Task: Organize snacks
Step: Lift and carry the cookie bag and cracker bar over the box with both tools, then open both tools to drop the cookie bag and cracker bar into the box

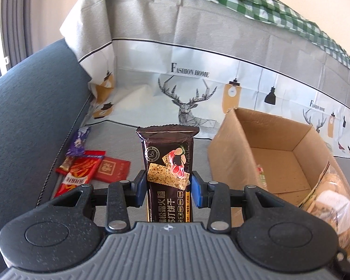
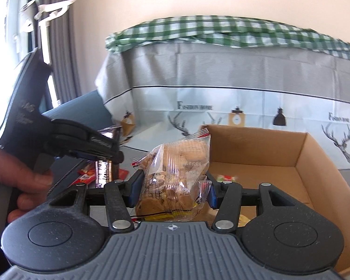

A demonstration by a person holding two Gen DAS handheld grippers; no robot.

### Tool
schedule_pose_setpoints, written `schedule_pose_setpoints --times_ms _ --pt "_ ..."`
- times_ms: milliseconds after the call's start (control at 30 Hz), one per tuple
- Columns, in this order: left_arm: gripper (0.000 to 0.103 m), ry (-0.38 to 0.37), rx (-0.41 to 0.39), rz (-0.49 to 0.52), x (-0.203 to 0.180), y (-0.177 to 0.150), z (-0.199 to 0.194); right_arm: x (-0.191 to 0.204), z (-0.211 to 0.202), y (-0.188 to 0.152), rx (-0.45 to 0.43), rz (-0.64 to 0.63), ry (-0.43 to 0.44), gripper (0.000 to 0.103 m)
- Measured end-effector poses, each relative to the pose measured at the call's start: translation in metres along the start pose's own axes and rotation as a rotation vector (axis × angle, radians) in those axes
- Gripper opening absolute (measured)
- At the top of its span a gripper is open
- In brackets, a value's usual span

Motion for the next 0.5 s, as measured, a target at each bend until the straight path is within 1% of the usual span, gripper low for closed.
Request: schedule_pose_setpoints --times_ms 267,500 --pt "0.043 -0.033 -0.047 0.065 -0.033 0.002 -0.001 -0.039 -0.005 0.001 -0.015 0.064 -0.087 0.055" --pt "0.043 -0.081 -0.081 0.091 -0.06 0.004 -0.002 -0.07 -0.005 -0.004 -0.002 0.09 -0.183 0.055"
Point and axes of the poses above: each gripper's, at about its wrist camera, not at the fingertips, and z roughly the way its jaws point, x to its left, y to its top, the point moved 6 cm from there along z, roughly the way its jaws point, and after that the axes turned 1 degree about z, right-handed, at the moved point
